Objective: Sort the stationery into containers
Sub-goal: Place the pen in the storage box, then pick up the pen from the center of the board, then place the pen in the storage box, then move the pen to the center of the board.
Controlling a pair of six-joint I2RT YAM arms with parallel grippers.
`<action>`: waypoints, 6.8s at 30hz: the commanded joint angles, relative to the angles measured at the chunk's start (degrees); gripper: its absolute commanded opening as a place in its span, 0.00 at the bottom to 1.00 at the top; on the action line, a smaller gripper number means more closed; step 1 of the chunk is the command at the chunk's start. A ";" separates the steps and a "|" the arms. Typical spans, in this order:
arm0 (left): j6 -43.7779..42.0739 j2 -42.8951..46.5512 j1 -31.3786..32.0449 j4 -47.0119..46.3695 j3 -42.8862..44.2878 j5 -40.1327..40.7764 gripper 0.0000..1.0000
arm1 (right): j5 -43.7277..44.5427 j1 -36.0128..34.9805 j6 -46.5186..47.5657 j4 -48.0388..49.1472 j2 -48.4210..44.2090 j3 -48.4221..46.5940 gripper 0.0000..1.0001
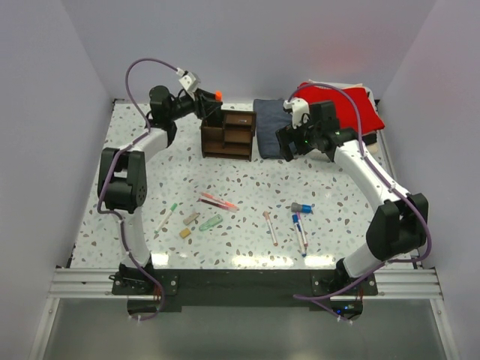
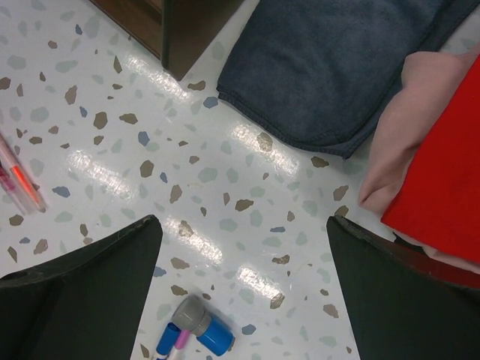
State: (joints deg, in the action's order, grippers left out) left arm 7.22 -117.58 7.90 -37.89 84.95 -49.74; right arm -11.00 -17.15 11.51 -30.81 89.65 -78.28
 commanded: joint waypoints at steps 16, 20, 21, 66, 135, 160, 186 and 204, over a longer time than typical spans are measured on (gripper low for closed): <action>-9.77 6.03 -0.17 3.86 -0.48 -2.64 0.54 | 0.28 0.01 0.18 1.45 2.37 -3.28 0.96; -14.68 14.19 -0.43 8.43 -1.89 -2.82 0.61 | -0.07 0.01 0.18 1.54 2.64 -3.81 0.96; -15.83 16.05 -0.60 10.19 -2.50 -2.82 0.63 | -0.16 -0.08 0.18 1.45 2.64 -3.90 0.97; -79.21 12.38 21.54 89.04 -10.68 10.10 0.24 | -5.43 -0.08 9.41 -4.17 -6.24 7.09 0.94; -70.60 10.80 14.26 104.59 19.06 -11.99 0.00 | -4.91 -0.08 9.50 -4.35 -4.31 5.60 0.88; 27.23 -13.11 -2.71 -28.64 19.20 -19.79 0.00 | -0.07 0.01 8.44 -5.40 -0.18 0.24 0.88; 31.27 -10.06 -6.67 -33.13 17.46 -20.75 0.39 | -0.07 -0.17 9.41 -7.08 6.42 -5.48 0.89; 30.65 31.89 -3.16 -24.28 -29.35 -38.46 0.39 | -4.81 0.01 14.16 -6.63 -0.61 3.04 0.92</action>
State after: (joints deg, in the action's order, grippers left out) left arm 35.24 -87.11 1.93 -65.10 48.05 -84.93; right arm -13.63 -17.15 24.49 -38.11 93.78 -76.95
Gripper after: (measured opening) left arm 0.378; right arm 0.918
